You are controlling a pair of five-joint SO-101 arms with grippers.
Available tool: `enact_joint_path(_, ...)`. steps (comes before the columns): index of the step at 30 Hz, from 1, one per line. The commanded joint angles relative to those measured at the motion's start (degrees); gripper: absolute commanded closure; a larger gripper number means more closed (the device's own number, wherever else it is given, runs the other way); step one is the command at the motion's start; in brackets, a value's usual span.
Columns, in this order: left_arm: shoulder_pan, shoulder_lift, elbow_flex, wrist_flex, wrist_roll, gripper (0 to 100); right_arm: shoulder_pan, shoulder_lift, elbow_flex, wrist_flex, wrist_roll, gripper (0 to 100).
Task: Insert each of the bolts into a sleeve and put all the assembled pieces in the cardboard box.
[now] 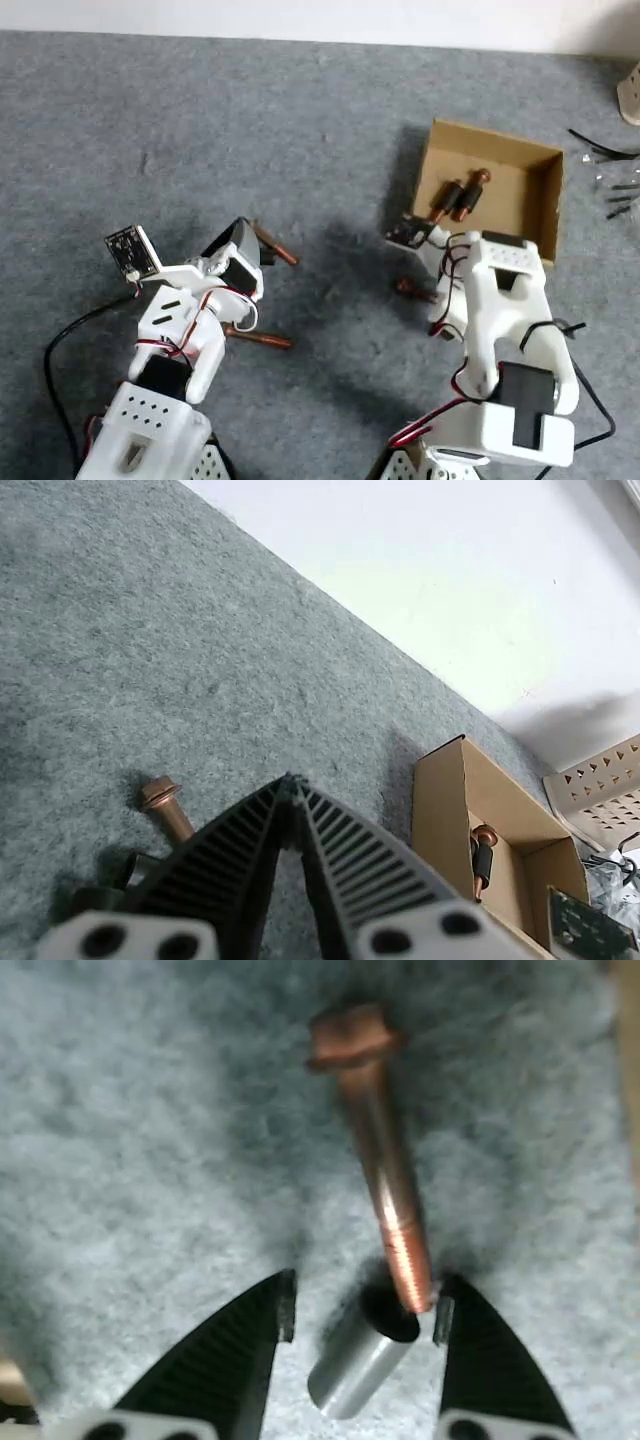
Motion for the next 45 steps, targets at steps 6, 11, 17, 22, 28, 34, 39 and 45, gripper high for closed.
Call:
enact_joint_path(6,-0.22,-0.84,-0.48,0.00,0.00,99,4.53,4.70,-0.31,-11.03,0.70,79.4)
enact_joint_path(11,-0.22,-0.84,-0.48,0.00,0.00,99,4.97,7.96,-0.57,-11.56,0.88,96.8)
enact_joint_path(17,-0.22,-0.84,-0.48,0.00,0.00,99,5.05,8.48,-0.57,-11.30,0.88,99.4)
enact_joint_path(22,-0.22,-0.84,-0.48,0.00,0.00,99,5.23,6.37,-0.75,-7.08,0.79,99.4)
enact_joint_path(28,-0.22,-0.84,-0.48,0.00,0.00,99,4.88,-9.19,-0.40,0.22,0.62,99.4)
enact_joint_path(34,-0.22,-0.84,-0.48,0.00,0.00,99,4.53,-25.89,4.79,1.01,0.44,99.4)
enact_joint_path(39,-0.22,-0.84,-0.48,0.00,0.00,99,1.71,-36.97,11.56,1.10,-1.14,99.4)
enact_joint_path(45,-0.31,-0.84,-0.48,0.00,0.00,99,-1.27,-50.77,18.77,0.92,-7.82,99.4)
